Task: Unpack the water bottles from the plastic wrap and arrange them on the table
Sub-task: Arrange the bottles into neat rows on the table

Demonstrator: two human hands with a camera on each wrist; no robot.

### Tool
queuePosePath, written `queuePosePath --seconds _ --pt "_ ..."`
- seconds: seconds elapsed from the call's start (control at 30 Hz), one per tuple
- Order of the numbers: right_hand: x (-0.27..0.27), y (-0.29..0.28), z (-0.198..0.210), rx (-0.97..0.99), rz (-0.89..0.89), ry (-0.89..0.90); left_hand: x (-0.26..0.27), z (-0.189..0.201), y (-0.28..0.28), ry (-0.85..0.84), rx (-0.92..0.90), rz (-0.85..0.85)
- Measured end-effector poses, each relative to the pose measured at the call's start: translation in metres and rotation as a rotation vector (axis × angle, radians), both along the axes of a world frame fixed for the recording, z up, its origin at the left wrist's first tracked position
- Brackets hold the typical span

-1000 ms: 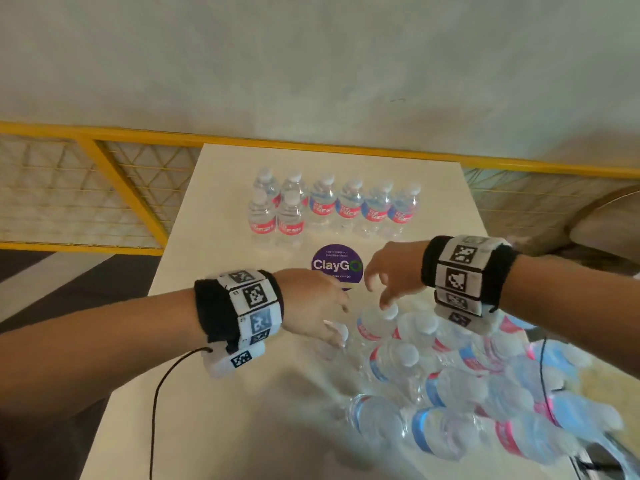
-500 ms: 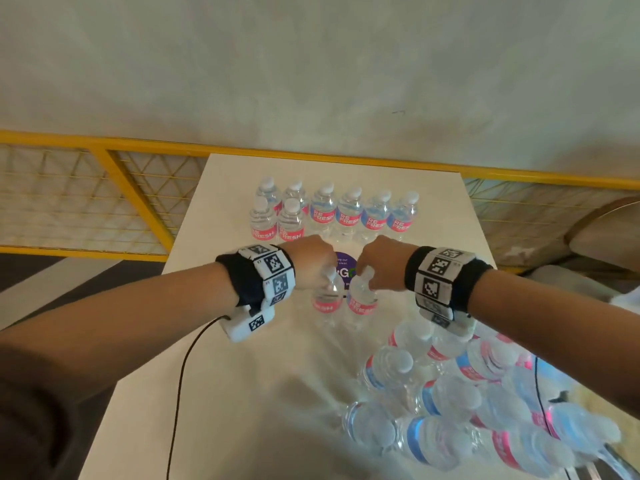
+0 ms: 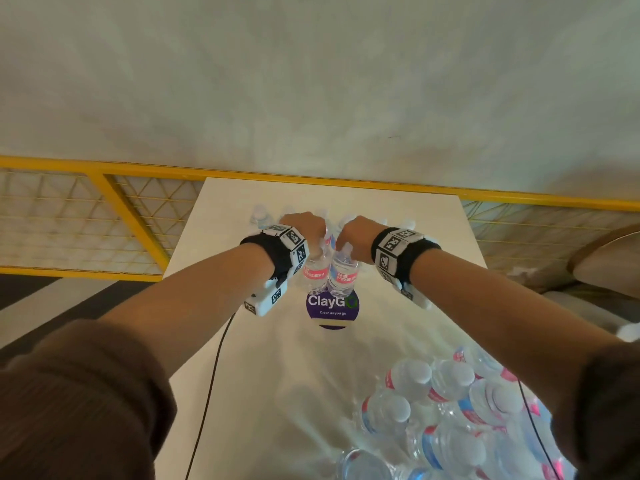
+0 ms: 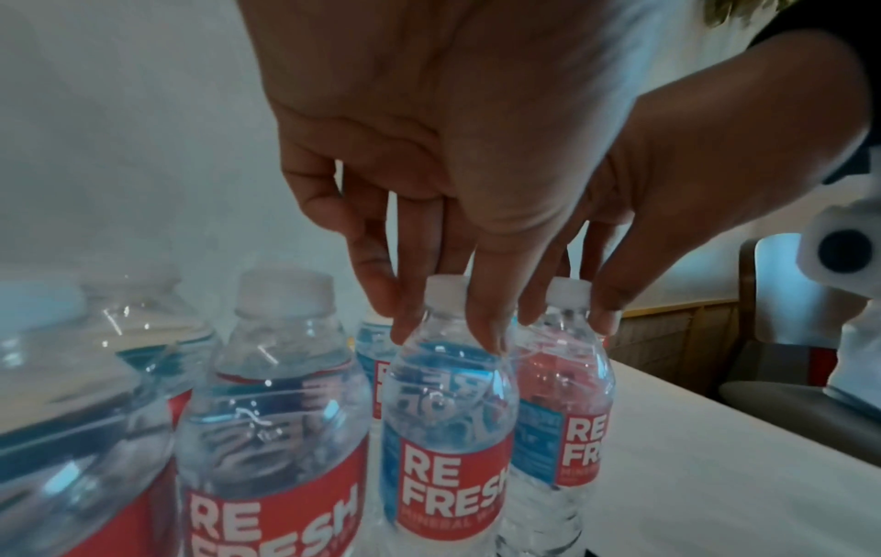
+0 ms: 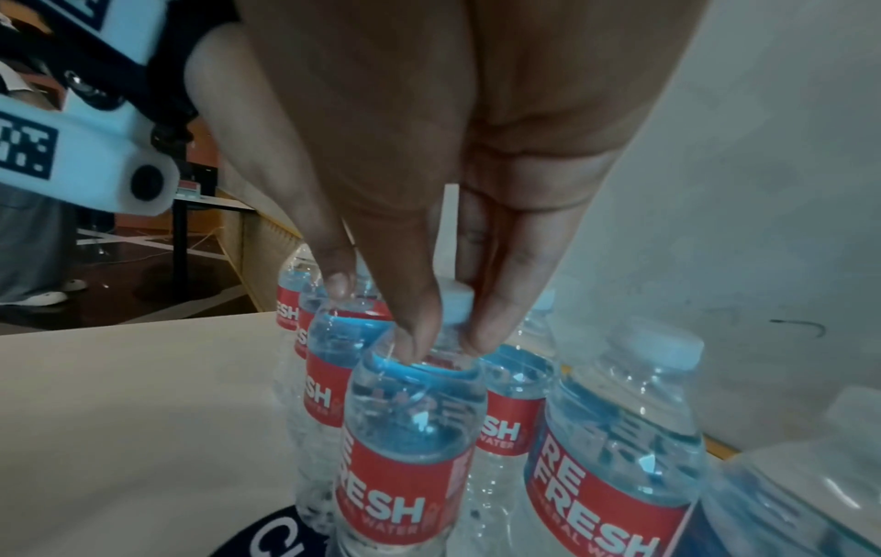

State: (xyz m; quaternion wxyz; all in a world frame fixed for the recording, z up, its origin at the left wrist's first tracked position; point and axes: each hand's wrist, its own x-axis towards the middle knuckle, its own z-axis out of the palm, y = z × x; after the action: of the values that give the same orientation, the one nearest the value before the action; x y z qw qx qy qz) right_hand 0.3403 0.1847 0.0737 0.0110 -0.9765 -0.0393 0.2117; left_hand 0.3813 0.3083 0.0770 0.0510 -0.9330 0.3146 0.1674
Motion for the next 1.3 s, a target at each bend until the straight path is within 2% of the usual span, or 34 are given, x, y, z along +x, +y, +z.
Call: queuePosePath --seconds 0.37,0.57,0.83,0.93,1.3 --pt "-0.001 -0.009 -0.006 0.076 -0.101 -0.063 0.019 -0.016 0.002 0.024 -0.101 0.015" --pt "0.005 -0.006 -0.011 0.068 -0.162 -0.111 0.022 -0.014 0.001 0.032 -0.090 0.010" --pt "0.004 -0.008 -0.014 0.049 -0.182 -0.142 0.025 -0.019 -0.002 0.021 -0.110 0.013" --pt "0.001 -0.008 -0.014 0.101 -0.175 -0.145 0.027 -0.023 -0.001 0.022 -0.116 0.017" --pt "0.004 -0.005 -0.013 0.056 -0.127 -0.136 0.028 -0.021 -0.002 0.042 -0.025 -0.020"
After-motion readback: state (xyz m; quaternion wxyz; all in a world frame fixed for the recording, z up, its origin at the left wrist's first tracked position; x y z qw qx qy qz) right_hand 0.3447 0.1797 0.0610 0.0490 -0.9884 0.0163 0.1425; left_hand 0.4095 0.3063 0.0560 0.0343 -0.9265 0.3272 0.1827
